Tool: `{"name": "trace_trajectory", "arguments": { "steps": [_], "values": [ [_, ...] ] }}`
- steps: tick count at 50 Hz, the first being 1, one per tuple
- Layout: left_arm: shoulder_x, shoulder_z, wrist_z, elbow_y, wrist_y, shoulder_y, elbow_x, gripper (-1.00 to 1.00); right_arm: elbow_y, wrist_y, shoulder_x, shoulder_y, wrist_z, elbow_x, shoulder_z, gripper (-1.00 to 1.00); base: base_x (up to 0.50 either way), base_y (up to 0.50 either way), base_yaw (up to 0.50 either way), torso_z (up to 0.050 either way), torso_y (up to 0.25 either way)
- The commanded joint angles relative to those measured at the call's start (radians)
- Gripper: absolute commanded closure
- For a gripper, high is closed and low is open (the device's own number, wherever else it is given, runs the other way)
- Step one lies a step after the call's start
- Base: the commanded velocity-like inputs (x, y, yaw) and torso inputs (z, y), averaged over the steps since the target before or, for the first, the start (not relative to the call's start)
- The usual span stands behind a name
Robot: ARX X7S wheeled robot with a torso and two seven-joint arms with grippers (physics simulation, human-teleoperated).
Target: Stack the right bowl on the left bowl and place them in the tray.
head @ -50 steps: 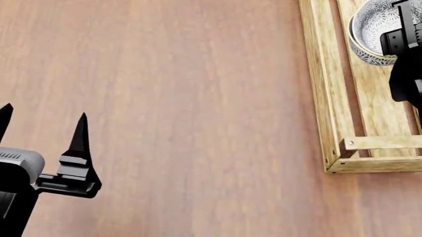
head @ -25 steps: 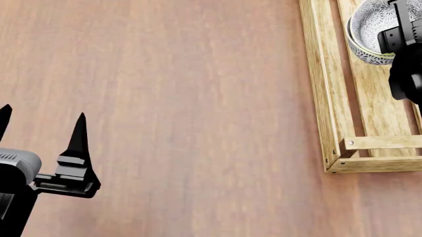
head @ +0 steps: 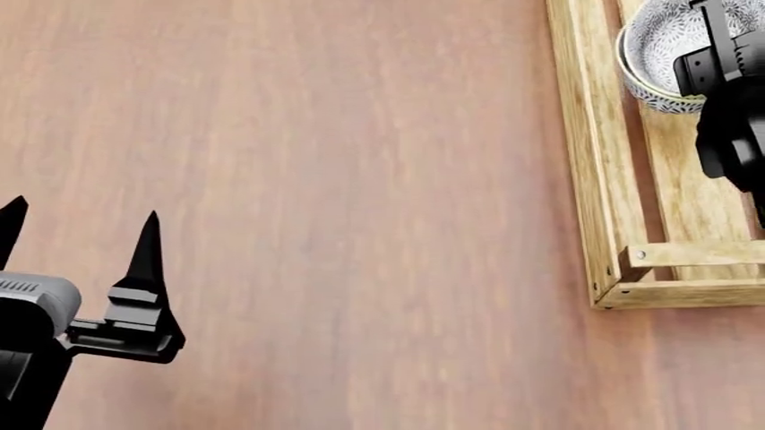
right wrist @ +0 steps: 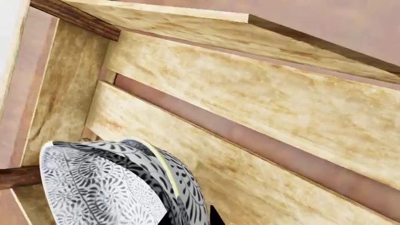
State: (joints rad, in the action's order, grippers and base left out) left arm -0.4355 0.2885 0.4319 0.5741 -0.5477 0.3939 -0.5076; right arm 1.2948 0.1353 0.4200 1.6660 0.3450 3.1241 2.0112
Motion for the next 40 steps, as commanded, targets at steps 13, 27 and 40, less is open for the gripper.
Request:
{"name": "trace_trajectory", "arguments": {
  "steps": [13, 27, 40],
  "values": [
    [-0.001, 0.001, -0.001, 0.000, 0.014, -0.001, -0.005, -1.00, 0.014, -0.044, -0.001, 0.023, -0.096, -0.017, -0.021, 1.00, 0.00, 0.00, 0.00, 0.000, 0.123],
    [-0.006, -0.004, -0.002, -0.002, 0.026, -0.010, -0.009, -1.00, 0.014, -0.126, -0.030, -0.011, -0.222, -0.028, 0.031, 1.00, 0.00, 0.00, 0.00, 0.000, 0.000],
    [-0.006, -0.003, -0.002, -0.008, 0.036, -0.015, -0.008, -1.00, 0.014, -0.126, -0.033, -0.029, -0.195, -0.021, 0.056, 1.00, 0.00, 0.00, 0.00, 0.000, 0.000]
  ]
}}
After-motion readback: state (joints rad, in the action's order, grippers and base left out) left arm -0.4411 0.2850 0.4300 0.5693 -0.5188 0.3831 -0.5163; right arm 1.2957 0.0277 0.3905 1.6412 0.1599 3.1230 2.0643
